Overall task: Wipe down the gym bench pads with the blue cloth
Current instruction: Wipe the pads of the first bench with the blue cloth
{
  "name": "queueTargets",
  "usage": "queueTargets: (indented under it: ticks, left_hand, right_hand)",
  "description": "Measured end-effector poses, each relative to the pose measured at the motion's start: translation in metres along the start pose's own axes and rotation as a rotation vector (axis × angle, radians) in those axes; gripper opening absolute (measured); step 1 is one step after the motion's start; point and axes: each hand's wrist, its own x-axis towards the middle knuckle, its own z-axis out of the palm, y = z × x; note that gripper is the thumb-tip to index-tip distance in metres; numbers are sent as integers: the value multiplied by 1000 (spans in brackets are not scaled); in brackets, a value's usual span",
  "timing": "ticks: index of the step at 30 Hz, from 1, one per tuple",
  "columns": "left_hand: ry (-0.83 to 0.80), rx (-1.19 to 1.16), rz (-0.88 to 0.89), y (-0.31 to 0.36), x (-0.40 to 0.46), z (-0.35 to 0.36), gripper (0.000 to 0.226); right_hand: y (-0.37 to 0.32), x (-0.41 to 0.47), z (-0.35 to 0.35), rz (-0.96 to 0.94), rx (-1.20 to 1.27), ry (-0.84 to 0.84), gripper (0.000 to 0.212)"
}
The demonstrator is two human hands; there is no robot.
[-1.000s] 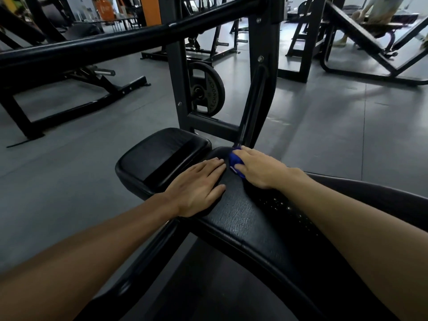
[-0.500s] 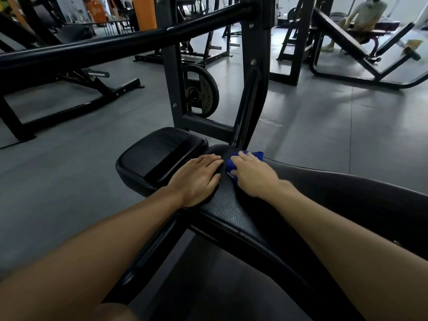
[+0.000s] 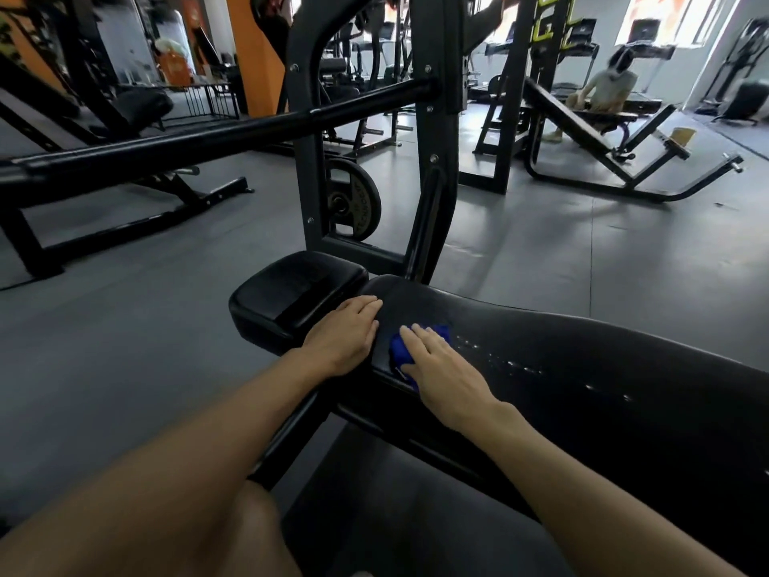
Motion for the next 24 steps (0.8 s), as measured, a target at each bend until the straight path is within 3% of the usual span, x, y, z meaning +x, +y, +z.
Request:
queueTargets:
  ticks: [4, 8, 13, 19, 24]
  left_hand:
    - [0, -193, 94, 37, -24, -10, 51]
    - [-109, -69, 204, 71, -33, 1, 56]
    - [-167, 40, 117, 80, -30, 13, 56]
    - [98, -9, -23, 92, -41, 38, 39]
    - [204, 35, 108, 142, -57, 60, 36]
  right_hand:
    - [14, -28, -7, 98, 29, 77, 97]
    - [45, -68, -16, 113, -95, 96, 111]
    - [60, -93, -17, 45, -151, 148, 96]
    - [62, -99, -8, -24, -125, 158, 77]
    - [67, -106, -7, -8, -67, 220, 66]
